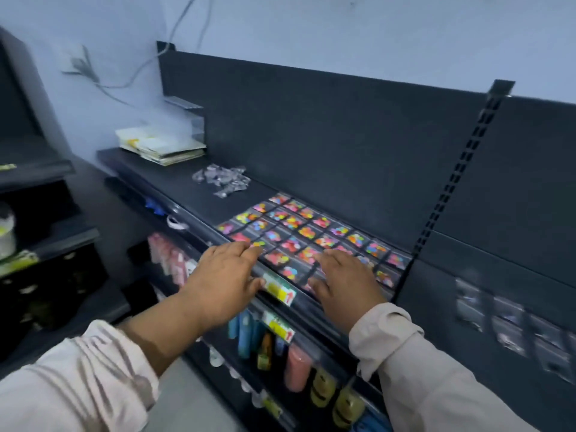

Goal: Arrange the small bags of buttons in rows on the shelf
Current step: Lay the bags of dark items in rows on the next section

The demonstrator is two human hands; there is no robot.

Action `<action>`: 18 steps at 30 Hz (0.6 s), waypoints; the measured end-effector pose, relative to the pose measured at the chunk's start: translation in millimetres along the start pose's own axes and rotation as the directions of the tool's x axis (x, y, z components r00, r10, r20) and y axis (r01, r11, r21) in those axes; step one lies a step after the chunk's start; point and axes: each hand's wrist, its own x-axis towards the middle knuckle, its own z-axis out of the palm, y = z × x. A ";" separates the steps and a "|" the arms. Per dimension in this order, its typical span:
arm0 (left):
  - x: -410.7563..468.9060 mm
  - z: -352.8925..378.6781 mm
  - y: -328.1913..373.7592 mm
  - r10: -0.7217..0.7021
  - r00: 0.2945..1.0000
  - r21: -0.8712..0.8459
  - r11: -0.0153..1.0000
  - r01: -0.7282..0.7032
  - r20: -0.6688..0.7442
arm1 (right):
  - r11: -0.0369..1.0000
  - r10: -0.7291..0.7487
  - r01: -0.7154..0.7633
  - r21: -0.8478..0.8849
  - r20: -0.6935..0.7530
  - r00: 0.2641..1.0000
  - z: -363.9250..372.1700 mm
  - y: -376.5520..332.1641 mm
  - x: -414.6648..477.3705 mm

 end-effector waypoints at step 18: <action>70.3 -10.0 -176.8 -0.215 0.975 -0.051 0.975 0.217 0.049 | 0.998 -0.021 0.018 0.054 0.064 0.998 28.6 -88.9 203.3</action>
